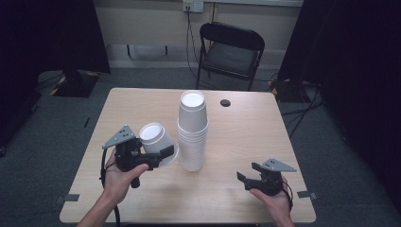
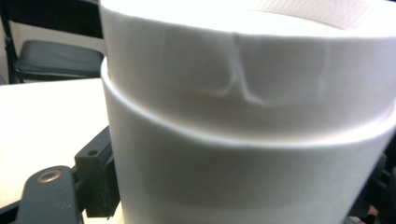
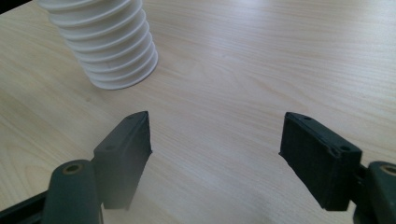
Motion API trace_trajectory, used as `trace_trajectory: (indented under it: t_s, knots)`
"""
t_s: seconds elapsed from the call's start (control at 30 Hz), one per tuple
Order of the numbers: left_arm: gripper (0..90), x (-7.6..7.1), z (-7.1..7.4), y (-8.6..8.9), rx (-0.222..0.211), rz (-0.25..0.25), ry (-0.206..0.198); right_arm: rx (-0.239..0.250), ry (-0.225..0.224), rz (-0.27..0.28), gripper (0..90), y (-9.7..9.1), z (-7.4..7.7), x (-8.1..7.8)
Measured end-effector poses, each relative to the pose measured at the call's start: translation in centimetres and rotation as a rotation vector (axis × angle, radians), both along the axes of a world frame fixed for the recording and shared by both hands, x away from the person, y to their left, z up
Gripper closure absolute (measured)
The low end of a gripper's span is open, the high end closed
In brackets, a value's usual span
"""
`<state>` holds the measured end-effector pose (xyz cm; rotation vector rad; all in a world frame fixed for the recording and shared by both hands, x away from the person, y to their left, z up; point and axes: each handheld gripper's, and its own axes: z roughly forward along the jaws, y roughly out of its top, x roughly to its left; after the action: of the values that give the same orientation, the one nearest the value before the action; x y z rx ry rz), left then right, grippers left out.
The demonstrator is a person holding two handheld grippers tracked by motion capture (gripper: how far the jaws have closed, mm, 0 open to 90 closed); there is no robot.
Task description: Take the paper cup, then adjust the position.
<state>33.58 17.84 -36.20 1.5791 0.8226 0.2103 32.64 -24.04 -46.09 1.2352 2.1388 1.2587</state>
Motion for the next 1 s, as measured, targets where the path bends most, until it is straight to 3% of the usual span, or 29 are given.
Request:
trace_trajectory:
  t_s: [0.53, 0.8, 1.0]
  knots:
    - [16.1, -0.2, -3.8, -1.2, 0.023, -0.044, 0.143, -0.001, -0.032, 0.072, 30.1, 1.7, 0.6, -0.6]
    - [16.2, -0.3, -4.8, -1.9, 0.032, -0.059, 0.185, 0.004, -0.036, 0.109, 30.0, 2.3, 1.0, -1.2]
    - [16.2, -0.5, -5.1, -2.3, 0.006, -0.077, 0.222, 0.007, -0.048, 0.156, 29.5, 3.9, 1.5, -1.8]
